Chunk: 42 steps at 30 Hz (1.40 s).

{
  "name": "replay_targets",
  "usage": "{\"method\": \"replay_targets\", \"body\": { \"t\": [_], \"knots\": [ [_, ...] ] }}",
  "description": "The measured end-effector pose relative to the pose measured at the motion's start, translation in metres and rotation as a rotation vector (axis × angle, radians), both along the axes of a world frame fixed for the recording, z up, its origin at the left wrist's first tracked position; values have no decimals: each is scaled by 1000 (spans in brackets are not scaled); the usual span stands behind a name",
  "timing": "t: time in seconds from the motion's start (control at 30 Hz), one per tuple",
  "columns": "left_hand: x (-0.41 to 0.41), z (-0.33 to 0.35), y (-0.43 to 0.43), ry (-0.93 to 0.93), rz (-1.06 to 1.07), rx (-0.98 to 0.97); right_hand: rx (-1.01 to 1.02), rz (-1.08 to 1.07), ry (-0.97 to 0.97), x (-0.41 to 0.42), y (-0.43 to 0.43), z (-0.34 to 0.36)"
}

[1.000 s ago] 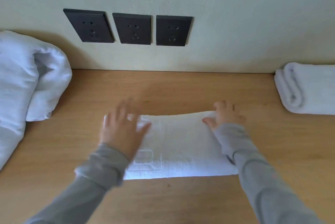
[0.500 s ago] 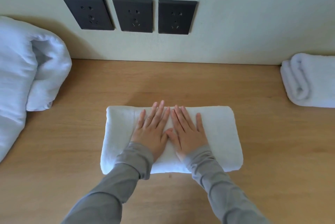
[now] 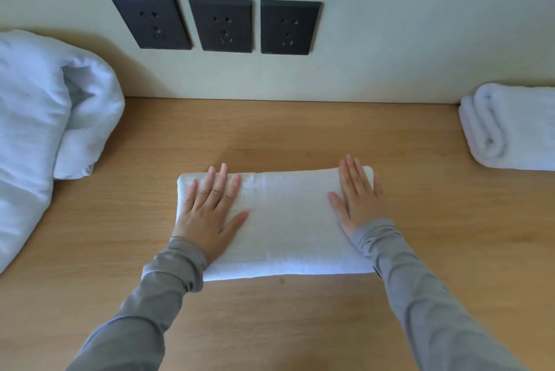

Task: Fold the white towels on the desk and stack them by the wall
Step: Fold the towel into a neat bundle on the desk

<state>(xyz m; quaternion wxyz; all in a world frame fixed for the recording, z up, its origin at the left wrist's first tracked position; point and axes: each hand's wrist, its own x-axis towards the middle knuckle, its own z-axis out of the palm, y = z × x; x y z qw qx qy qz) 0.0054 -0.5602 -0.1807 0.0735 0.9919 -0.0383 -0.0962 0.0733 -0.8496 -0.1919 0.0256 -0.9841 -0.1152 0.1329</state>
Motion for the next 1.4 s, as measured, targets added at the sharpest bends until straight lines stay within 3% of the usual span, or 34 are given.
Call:
{"method": "replay_targets", "body": {
  "t": [0.17,0.33,0.6,0.7,0.77,0.87,0.93,1.0,1.1,1.17,1.27,1.4],
  "knots": [
    [-7,13,-17,-5,92,63,-89,-24,-45,-6,7,12],
    [-44,18,-50,-21,170,-39,58,33,-144,-53,36,27],
    [-43,4,-47,61,173,-23,13,31,-27,-70,34,7],
    [-45,18,-39,61,175,-215,182,46,-55,-77,32,21],
    [-57,34,-30,-78,326,-468,403,-94,-180,-93,24,33],
    [-86,42,-18,-266,808,-552,671,-590,-307,-128,9,36],
    [-103,37,-14,-135,1216,-680,838,-980,-226,-146,3,33],
    [-110,30,-18,156,1500,-892,1014,-1302,-2,-152,6,28],
    [-104,26,-35,452,1595,-1435,1336,-1551,326,-141,27,27],
    [-93,25,-46,438,1582,-1627,1507,-1637,400,-129,41,33],
    [-70,30,-53,335,1669,-1758,1724,-1783,381,-112,56,43],
    [-54,27,-57,309,1761,-1804,1756,-1835,439,-98,64,47]
  ]
}}
